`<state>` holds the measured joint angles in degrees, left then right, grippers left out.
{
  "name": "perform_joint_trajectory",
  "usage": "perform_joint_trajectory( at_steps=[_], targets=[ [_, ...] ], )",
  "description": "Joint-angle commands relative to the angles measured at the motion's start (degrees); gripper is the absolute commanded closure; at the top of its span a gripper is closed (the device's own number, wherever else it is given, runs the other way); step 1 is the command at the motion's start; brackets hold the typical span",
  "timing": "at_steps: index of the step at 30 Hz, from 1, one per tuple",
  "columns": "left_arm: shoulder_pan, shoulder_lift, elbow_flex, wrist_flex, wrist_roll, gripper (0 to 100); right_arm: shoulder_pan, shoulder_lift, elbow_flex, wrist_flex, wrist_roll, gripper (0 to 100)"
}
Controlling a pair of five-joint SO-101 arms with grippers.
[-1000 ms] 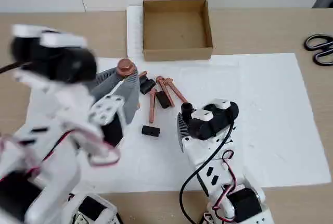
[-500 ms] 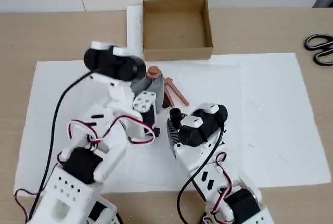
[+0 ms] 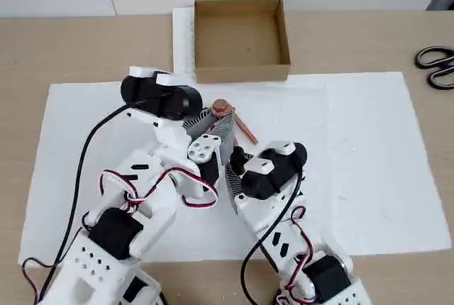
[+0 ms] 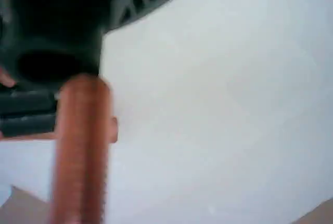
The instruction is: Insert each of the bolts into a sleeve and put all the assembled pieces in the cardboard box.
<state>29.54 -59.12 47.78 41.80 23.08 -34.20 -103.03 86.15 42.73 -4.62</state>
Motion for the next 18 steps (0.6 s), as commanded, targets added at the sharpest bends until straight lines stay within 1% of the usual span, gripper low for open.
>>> perform_joint_trajectory(
  at_steps=[1,8,18],
  targets=[
    [0.44,-1.76,-0.22,-1.76,0.26,99,-0.22,-0.31,-0.26,-1.54,-0.70,99.5],
    [0.53,-1.76,-0.22,-1.85,0.35,99,-2.42,-0.31,-0.09,-1.54,-0.70,99.5],
    [0.53,-1.76,-0.04,-1.49,0.35,99,-2.42,-0.31,-0.09,-1.54,-0.70,99.5]
  ],
)
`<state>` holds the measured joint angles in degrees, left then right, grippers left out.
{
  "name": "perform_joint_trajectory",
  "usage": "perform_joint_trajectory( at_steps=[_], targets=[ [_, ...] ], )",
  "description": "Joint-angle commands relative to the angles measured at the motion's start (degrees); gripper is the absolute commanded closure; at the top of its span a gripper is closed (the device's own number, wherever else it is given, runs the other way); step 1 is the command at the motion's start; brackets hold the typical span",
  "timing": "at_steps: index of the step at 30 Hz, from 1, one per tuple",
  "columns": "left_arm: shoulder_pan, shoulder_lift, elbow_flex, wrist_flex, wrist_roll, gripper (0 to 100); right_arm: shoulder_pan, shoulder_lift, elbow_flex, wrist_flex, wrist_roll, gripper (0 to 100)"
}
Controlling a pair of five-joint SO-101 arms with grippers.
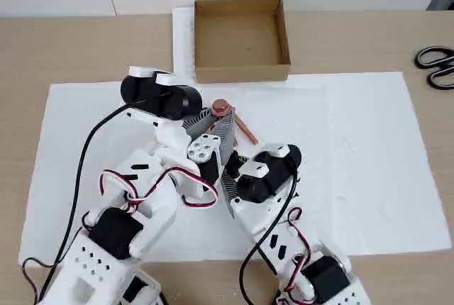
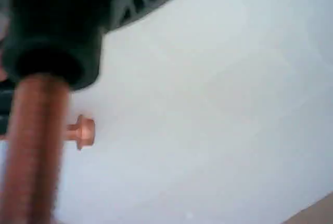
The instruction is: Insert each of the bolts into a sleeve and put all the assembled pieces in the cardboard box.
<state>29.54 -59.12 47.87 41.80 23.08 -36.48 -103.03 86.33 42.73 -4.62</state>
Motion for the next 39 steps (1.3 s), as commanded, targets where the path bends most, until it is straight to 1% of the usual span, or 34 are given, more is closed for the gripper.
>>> perform_joint_trajectory(
  at_steps=[1,5,16,35,39],
  targets=[
    [0.53,-1.76,-0.13,-1.23,0.35,99,-0.13,-0.31,-0.26,-1.54,-0.70,99.5],
    [0.53,-1.93,-0.31,0.88,0.35,99,0.04,-0.31,-0.26,-1.54,-0.70,99.5],
    [0.62,-2.02,-0.13,2.55,0.44,99,0.13,-0.31,-0.26,-1.54,-0.70,99.5],
    [0.62,-1.76,3.21,2.64,0.35,99,0.13,-0.40,-0.26,-1.54,-0.70,99.5],
    [0.70,-1.76,3.91,5.71,0.35,99,0.13,-0.40,-0.35,-1.54,-0.70,99.5]
  ],
)
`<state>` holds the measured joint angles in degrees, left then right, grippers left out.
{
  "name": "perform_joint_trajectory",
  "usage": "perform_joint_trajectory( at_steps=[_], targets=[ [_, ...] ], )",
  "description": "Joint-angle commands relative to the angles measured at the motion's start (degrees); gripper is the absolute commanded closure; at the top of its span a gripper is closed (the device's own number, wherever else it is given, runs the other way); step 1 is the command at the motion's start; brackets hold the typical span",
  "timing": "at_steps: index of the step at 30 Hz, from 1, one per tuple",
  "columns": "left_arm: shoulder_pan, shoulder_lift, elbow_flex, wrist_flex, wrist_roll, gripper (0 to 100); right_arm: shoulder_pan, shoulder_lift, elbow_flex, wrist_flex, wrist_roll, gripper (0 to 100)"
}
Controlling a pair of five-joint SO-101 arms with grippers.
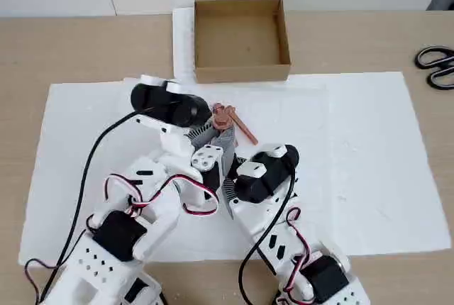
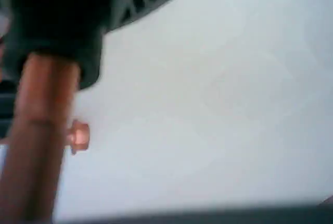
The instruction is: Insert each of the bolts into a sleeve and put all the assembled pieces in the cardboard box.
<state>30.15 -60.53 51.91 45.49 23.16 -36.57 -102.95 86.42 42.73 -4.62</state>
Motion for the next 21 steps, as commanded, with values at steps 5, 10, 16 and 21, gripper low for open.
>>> perform_joint_trajectory(
  at_steps=[5,10,16,21],
  targets=[
    [0.09,-0.35,-0.13,3.78,0.26,99,0.22,-0.48,-0.44,-1.54,-0.70,99.5],
    [1.05,-0.26,0.57,5.54,0.26,99,0.22,-0.48,-0.44,-1.54,-0.70,99.5],
    [2.64,-0.26,3.91,4.04,0.26,99,0.22,-0.48,-0.44,-1.54,-0.62,99.5],
    [2.73,-0.26,4.26,4.13,0.09,99,0.22,-0.48,-0.44,-1.54,-0.62,99.5]
  ],
)
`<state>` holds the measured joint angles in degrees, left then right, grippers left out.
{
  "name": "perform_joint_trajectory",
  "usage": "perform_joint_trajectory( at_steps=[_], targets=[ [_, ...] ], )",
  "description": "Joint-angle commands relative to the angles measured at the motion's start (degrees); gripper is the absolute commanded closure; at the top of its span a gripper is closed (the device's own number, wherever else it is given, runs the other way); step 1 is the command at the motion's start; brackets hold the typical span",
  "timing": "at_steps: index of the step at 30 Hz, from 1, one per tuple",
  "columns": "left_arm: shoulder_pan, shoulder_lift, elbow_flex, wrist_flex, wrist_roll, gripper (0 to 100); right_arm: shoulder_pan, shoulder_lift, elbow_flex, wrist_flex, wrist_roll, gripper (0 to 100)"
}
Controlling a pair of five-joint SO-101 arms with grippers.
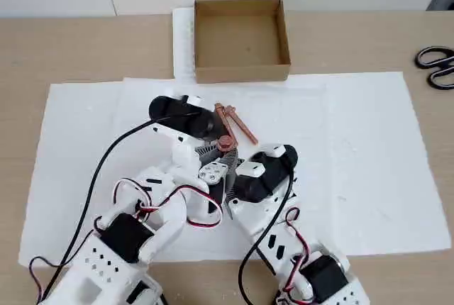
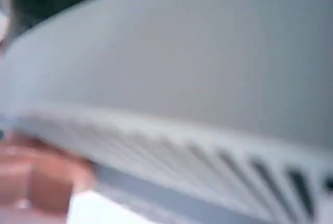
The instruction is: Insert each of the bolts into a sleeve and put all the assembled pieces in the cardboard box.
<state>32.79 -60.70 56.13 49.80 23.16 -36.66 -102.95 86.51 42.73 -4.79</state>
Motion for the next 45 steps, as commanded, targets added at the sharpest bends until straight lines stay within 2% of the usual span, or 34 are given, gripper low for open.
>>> perform_joint_trajectory(
  at_steps=[1,4,10,18,24,30,34,37,41,45],
  targets=[
    [0.09,-0.09,0.04,-0.18,0.09,99,0.31,-0.48,-0.53,-1.54,-0.44,99.5],
    [0.09,-0.09,-0.04,-0.18,0.00,98,0.31,-0.48,-0.44,-1.54,-0.44,99.5],
    [-0.18,-0.53,-1.01,1.76,0.26,82,0.40,-0.48,-0.44,-1.54,-0.44,99.5],
    [-0.53,-0.53,-11.30,11.25,0.09,81,0.40,-0.48,-0.44,-1.54,-0.35,99.5],
    [-11.16,-0.62,-20.79,18.20,-0.09,81,3.30,-0.48,-0.35,-1.54,-0.35,99.5],
    [-23.30,-0.62,-22.20,22.42,-6.24,81,7.16,-0.40,0.70,-0.92,-0.09,99.5],
    [-30.77,-0.62,-22.20,26.37,-8.26,81,15.08,0.04,1.93,-0.57,2.64,99.5],
    [-36.40,-0.53,-21.58,29.01,-13.45,81,21.85,0.13,0.44,-0.57,5.63,99.5],
    [-38.77,-0.62,-17.45,29.45,-23.21,81,24.48,0.31,-6.95,2.42,7.56,99.5],
    [-39.03,-0.62,-14.11,29.45,-25.05,81,24.66,4.79,-18.90,6.81,7.56,99.5]
  ],
)
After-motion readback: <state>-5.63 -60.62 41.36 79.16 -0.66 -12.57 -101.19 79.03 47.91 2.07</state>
